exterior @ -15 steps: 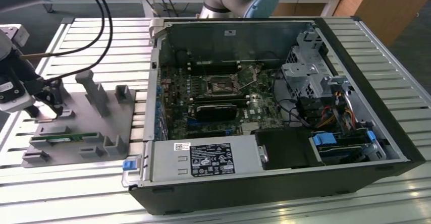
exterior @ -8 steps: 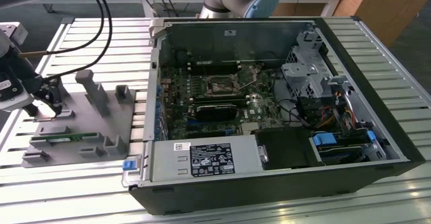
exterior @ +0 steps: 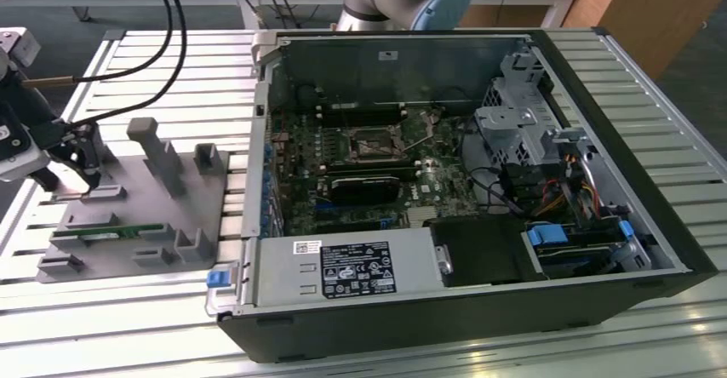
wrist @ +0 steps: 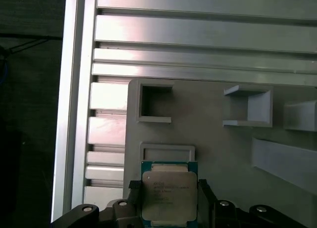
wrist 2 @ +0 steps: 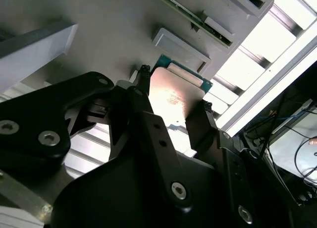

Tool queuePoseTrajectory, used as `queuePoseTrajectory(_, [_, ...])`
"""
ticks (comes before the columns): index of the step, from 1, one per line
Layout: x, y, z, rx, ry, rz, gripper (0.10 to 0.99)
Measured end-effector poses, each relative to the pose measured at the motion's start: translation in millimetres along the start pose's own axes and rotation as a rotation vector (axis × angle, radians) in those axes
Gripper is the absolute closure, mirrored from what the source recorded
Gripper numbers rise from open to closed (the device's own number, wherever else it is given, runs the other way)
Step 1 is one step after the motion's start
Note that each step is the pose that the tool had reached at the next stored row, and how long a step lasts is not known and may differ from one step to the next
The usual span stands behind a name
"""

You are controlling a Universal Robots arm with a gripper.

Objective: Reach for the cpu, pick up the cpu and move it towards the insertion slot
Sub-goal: 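Pick up the cpu and move it towards the insertion slot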

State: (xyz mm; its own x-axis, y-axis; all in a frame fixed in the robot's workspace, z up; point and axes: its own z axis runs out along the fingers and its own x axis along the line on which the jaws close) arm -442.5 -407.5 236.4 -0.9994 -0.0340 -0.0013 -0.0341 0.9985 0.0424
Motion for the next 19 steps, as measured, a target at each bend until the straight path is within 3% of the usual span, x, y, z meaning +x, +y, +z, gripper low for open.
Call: queuePoseTrajectory(19, [0.0,0.4,-9.8,0.0,0.0,0.0,0.549])
